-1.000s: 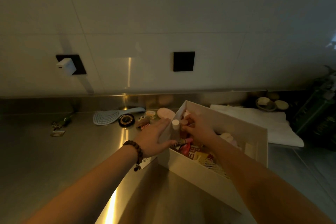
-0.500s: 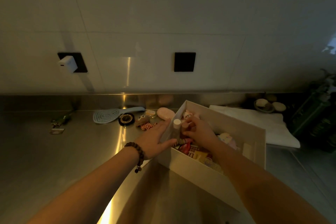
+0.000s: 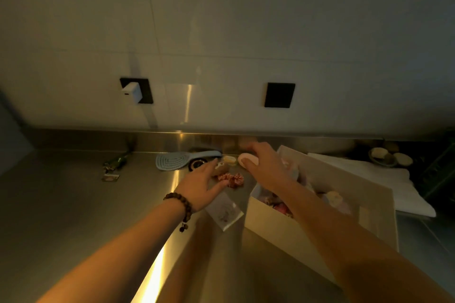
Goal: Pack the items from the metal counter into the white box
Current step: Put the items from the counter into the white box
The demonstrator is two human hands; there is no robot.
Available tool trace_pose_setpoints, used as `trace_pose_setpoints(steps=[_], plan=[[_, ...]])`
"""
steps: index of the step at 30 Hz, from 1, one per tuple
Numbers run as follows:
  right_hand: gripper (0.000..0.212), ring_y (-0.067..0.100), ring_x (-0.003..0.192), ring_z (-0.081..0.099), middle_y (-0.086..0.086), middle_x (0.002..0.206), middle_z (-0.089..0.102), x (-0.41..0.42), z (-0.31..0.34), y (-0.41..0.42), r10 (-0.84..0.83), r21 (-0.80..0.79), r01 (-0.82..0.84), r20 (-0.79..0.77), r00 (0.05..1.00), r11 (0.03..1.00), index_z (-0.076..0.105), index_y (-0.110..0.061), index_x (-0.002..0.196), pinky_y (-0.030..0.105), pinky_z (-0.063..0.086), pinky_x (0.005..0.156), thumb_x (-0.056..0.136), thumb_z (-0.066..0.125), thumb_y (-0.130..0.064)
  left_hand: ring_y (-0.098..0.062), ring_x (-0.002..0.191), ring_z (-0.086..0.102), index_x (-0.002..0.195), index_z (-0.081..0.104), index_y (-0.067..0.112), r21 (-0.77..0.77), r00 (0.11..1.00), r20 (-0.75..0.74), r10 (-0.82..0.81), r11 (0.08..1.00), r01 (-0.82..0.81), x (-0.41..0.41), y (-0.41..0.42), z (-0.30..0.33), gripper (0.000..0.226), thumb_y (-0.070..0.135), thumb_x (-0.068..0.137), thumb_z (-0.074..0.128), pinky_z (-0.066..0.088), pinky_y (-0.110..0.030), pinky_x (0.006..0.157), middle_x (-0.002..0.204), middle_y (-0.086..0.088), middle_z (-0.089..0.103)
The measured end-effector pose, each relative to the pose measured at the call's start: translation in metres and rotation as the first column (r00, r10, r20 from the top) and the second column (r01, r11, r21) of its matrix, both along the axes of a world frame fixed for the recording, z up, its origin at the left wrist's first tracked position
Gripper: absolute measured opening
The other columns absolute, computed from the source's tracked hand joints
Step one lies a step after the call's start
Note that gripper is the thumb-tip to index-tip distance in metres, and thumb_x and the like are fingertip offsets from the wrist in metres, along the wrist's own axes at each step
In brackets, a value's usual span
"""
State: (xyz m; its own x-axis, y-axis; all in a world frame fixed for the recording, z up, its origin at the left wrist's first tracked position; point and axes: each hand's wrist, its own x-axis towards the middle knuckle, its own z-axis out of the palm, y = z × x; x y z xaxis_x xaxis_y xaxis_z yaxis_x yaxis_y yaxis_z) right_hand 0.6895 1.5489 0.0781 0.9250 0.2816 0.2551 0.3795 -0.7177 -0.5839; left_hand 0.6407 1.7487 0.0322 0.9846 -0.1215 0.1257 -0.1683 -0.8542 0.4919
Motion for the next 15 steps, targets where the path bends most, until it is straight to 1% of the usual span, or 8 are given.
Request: trace_pose_setpoints(steps=[1, 2, 4, 5, 7, 10, 13, 15], plan=[[0.033, 0.019, 0.109, 0.051, 0.005, 0.122, 0.051, 0.001, -0.002, 0.015, 0.016, -0.016, -0.017, -0.005, 1.000, 1.000, 0.056, -0.018, 0.121, 0.023, 0.039, 0.086, 0.089, 0.059, -0.025, -0.017, 0.132, 0.037, 0.147, 0.022, 0.022, 0.025, 1.000, 0.006, 0.027, 0.999, -0.027, 0.000, 0.014, -0.003, 0.077, 0.065, 0.086, 0.041, 0.033, -0.033, 0.108, 0.149, -0.001, 0.034], [0.032, 0.019, 0.108, 0.052, 0.006, 0.122, 0.051, 0.002, -0.006, 0.030, 0.026, -0.032, -0.026, -0.012, 1.000, 0.999, 0.057, -0.017, 0.120, 0.021, 0.040, 0.083, 0.089, 0.059, -0.025, -0.018, 0.133, 0.036, 0.147, 0.023, 0.021, 0.041, 0.999, 0.009, 0.051, 0.998, -0.051, -0.001, 0.028, -0.005, 0.078, 0.065, 0.086, 0.040, 0.031, -0.032, 0.108, 0.149, -0.002, 0.034], [0.030, 0.017, 0.104, 0.053, 0.004, 0.121, 0.051, 0.004, -0.015, 0.060, 0.041, -0.032, -0.042, -0.038, 0.998, 0.999, 0.059, -0.019, 0.116, 0.013, 0.037, 0.075, 0.088, 0.061, -0.026, -0.019, 0.134, 0.034, 0.148, 0.022, 0.021, 0.063, 0.995, 0.008, 0.099, 0.993, -0.100, -0.001, 0.057, -0.012, 0.078, 0.065, 0.086, 0.039, 0.029, -0.032, 0.108, 0.150, -0.003, 0.032], [0.029, 0.018, 0.103, 0.053, 0.005, 0.120, 0.051, 0.005, -0.022, 0.076, 0.054, -0.027, -0.056, -0.055, 0.997, 0.998, 0.060, -0.018, 0.116, 0.015, 0.038, 0.077, 0.087, 0.062, -0.026, -0.020, 0.135, 0.033, 0.148, 0.021, 0.021, 0.074, 0.992, 0.005, 0.127, 0.989, -0.127, -0.002, 0.071, -0.016, 0.077, 0.064, 0.087, 0.039, 0.028, -0.033, 0.108, 0.150, -0.004, 0.032], [0.030, 0.021, 0.105, 0.054, 0.007, 0.120, 0.051, 0.009, -0.036, 0.107, 0.088, -0.043, -0.092, -0.092, 0.992, 0.995, 0.061, -0.015, 0.116, 0.025, 0.039, 0.087, 0.087, 0.063, -0.024, -0.022, 0.135, 0.032, 0.148, 0.019, 0.020, 0.102, 0.983, -0.008, 0.185, 0.978, -0.183, -0.003, 0.100, -0.024, 0.077, 0.063, 0.088, 0.040, 0.028, -0.034, 0.109, 0.151, -0.006, 0.030], [0.030, 0.024, 0.107, 0.052, 0.009, 0.119, 0.051, 0.018, -0.058, 0.145, 0.108, -0.103, -0.125, -0.158, 0.982, 0.987, 0.061, -0.014, 0.115, 0.030, 0.040, 0.090, 0.087, 0.063, -0.025, -0.022, 0.135, 0.031, 0.148, 0.018, 0.021, 0.141, 0.964, -0.045, 0.262, 0.957, -0.253, -0.002, 0.144, -0.036, 0.077, 0.062, 0.087, 0.041, 0.028, -0.036, 0.110, 0.151, -0.007, 0.030], [0.028, 0.028, 0.108, 0.051, 0.011, 0.117, 0.052, 0.031, -0.080, 0.172, 0.079, -0.151, -0.111, -0.206, 0.975, 0.982, 0.059, -0.014, 0.112, 0.033, 0.043, 0.090, 0.087, 0.062, -0.026, -0.024, 0.135, 0.030, 0.147, 0.018, 0.019, 0.156, 0.941, -0.061, 0.333, 0.935, -0.320, 0.003, 0.187, -0.051, 0.080, 0.061, 0.085, 0.044, 0.026, -0.037, 0.110, 0.150, -0.008, 0.030], [0.034, 0.029, 0.114, 0.048, 0.012, 0.123, 0.050, 0.041, -0.092, 0.184, 0.020, -0.176, -0.060, -0.224, 0.974, 0.982, 0.054, -0.014, 0.118, 0.034, 0.041, 0.094, 0.086, 0.063, -0.025, -0.024, 0.137, 0.027, 0.148, 0.015, 0.019, 0.145, 0.920, -0.080, 0.385, 0.917, -0.371, 0.009, 0.211, -0.061, 0.084, 0.062, 0.083, 0.046, 0.023, -0.039, 0.111, 0.151, -0.007, 0.027]])
